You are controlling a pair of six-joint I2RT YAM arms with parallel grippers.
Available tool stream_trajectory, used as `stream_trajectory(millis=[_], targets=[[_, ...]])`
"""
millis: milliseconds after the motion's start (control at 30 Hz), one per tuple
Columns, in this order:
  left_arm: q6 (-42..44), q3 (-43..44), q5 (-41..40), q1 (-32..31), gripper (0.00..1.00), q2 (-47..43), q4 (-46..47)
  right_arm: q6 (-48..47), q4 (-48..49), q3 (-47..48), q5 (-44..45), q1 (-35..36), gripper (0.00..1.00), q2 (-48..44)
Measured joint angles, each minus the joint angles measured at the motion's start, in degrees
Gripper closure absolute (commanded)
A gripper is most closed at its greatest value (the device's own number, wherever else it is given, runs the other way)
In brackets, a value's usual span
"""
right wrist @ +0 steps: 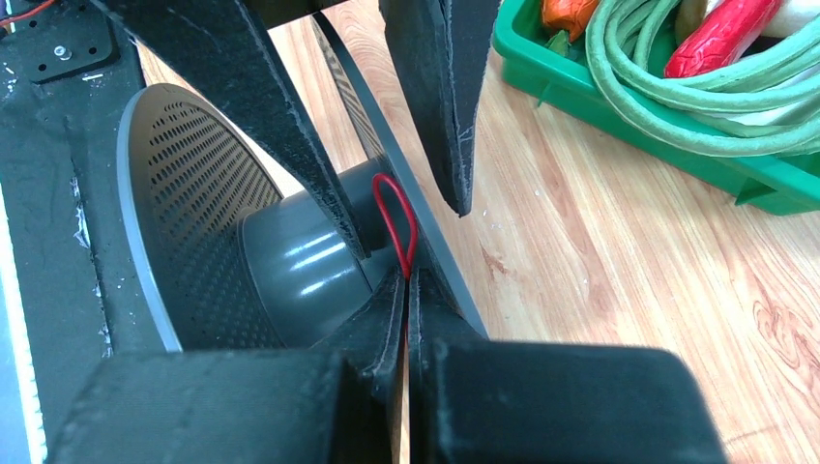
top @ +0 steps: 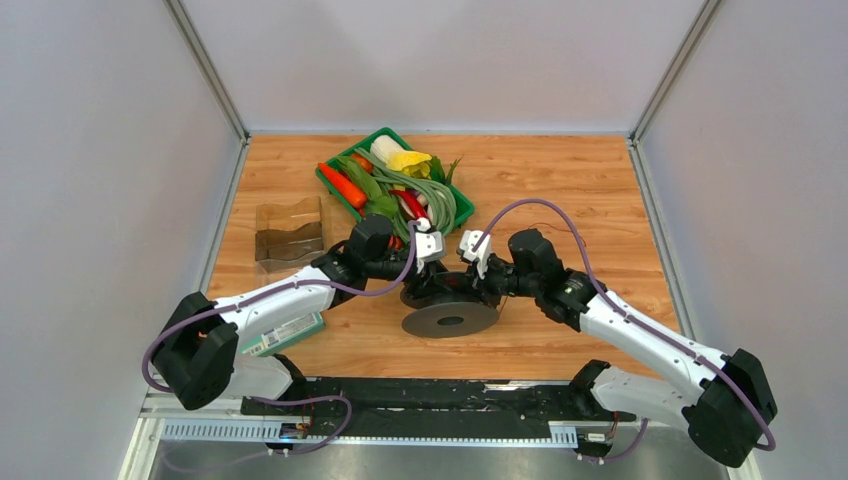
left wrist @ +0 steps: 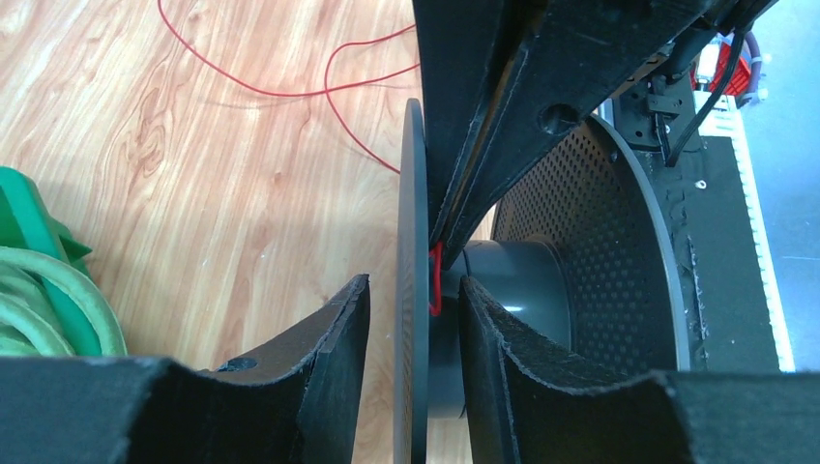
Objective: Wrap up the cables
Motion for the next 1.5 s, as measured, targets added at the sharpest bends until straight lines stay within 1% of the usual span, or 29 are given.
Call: stream_trajectory(millis=[233,333,367,533,700,833,867,900,967,1067,1167,1400,1500], targets=[[-1.09,0.31,-0.48,-0.13,0.52,0.07,0.44,0.15,0.83,-0.13,0.02,0.04,1.0,-0.02],[-1.92,0.31,-0.46,-0.15,0.53,0.07,0.94,0.15,1.14,-0.28,0.04,0.04,1.0,-0.02],[-2.21,0.31,-0.46,-0.15,0.55,0.07,1.14,0.15,1.2,-0.37,0.04,0.04,1.0,-0.02],[-3.13,0.31,-0.46,-0.15,0.73,0.09,1.64,0.15,1.22,-0.44,0.04,0.04,1.0,0.0],[-3.41,0.37,-0.52,-0.22,1.0,0.35,2.1,0.2,1.31,-0.44,0.48,0.02,1.0,0.0],[-3.1,0.57,-0.59,-0.22,1.0,0.52,2.03,0.24,1.4,-0.44,0.68,0.02,1.0,0.0],[-3.08,0.57,-0.57,-0.22,1.0,0.52,2.01,0.24,1.38,-0.44,0.72,0.02,0.98,0.0],[-3.02,0.57,-0.57,-0.22,1.0,0.52,1.99,0.22,1.36,-0.44,0.74,0.02,0.92,0.0],[-2.71,0.57,-0.46,-0.2,1.0,0.44,1.81,0.15,1.16,-0.44,0.87,-0.11,0.76,-0.11],[-2.05,0.55,-0.79,-0.09,1.0,-0.55,0.17,-0.74,0.07,-0.63,0.63,-0.81,0.69,-1.05],[-0.81,0.2,-0.85,0.61,1.0,-2.34,-2.4,-1.01,-1.4,-1.36,0.87,-1.73,0.66,-3.45],[2.36,0.07,0.0,1.01,1.0,-6.27,-6.58,-1.77,-6.01,-5.22,1.73,-2.4,0.44,-9.16],[4.33,0.04,0.79,1.44,1.0,-6.99,-8.37,-2.58,-7.65,-6.25,1.92,-2.71,0.38,-11.39]])
